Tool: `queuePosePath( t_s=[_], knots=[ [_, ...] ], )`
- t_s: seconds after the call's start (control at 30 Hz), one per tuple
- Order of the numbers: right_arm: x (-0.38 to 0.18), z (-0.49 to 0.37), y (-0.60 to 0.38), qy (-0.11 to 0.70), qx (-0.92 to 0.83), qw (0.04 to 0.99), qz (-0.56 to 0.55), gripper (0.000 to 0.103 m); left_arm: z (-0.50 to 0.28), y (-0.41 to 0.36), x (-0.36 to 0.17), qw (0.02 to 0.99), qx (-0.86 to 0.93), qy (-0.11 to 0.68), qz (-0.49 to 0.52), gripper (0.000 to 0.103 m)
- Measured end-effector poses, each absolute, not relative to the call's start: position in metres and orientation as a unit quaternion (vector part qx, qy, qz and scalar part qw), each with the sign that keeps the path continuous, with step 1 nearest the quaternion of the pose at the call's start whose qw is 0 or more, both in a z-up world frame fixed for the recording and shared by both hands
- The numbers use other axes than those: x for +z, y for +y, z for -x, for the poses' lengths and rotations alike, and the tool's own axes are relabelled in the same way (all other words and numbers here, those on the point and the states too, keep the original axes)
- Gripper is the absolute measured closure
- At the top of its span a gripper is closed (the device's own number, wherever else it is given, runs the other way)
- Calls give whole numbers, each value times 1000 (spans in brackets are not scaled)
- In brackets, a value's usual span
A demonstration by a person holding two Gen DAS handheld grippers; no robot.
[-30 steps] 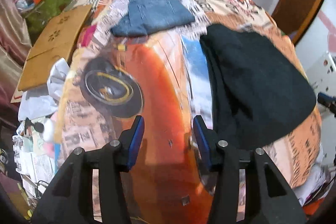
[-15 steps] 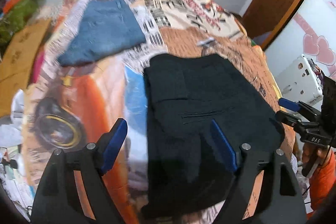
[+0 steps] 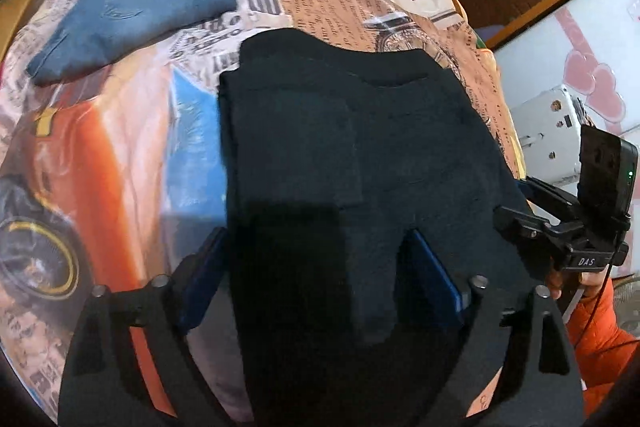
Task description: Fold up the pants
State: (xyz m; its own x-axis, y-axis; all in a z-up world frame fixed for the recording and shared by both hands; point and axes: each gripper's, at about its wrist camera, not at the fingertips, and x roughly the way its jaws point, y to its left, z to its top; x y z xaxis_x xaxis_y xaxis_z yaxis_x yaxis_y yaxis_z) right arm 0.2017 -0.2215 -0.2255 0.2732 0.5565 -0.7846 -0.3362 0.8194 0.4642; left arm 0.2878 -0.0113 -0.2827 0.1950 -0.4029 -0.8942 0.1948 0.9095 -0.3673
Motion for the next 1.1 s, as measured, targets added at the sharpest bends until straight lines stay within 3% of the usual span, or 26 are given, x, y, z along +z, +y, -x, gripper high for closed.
queuePosePath(
  t_s=[0.37, 0.47, 0.57, 0.67, 0.73, 0.8, 0.9, 1.1],
  knots=[
    [-230, -222, -208, 543, 322, 765, -128, 28, -314, -25, -287, 757, -219, 611, 75, 7],
    [-231, -230, -204, 545, 320, 764, -133, 29, -319, -26, -286, 762, -218, 604, 78, 15],
    [-229, -233, -199, 542, 318, 768, -122, 38, -320, -22, -282, 771, -208, 596, 78, 28],
    [-224, -234, -198, 535, 316, 776, -108, 50, -322, -16, -278, 776, -201, 592, 83, 38],
    [-220, -235, -198, 525, 313, 785, -100, 67, -322, -15, -276, 779, -197, 589, 81, 44],
    [-215, -234, -199, 515, 312, 793, -93, 75, -319, -16, -271, 787, -191, 582, 68, 51],
    [-209, -233, -199, 504, 312, 802, -76, 80, -316, -18, -261, 801, -180, 569, 50, 64],
    [-189, -230, -197, 476, 317, 818, -60, 84, -308, -24, -244, 813, -182, 551, 36, 71]
  ],
)
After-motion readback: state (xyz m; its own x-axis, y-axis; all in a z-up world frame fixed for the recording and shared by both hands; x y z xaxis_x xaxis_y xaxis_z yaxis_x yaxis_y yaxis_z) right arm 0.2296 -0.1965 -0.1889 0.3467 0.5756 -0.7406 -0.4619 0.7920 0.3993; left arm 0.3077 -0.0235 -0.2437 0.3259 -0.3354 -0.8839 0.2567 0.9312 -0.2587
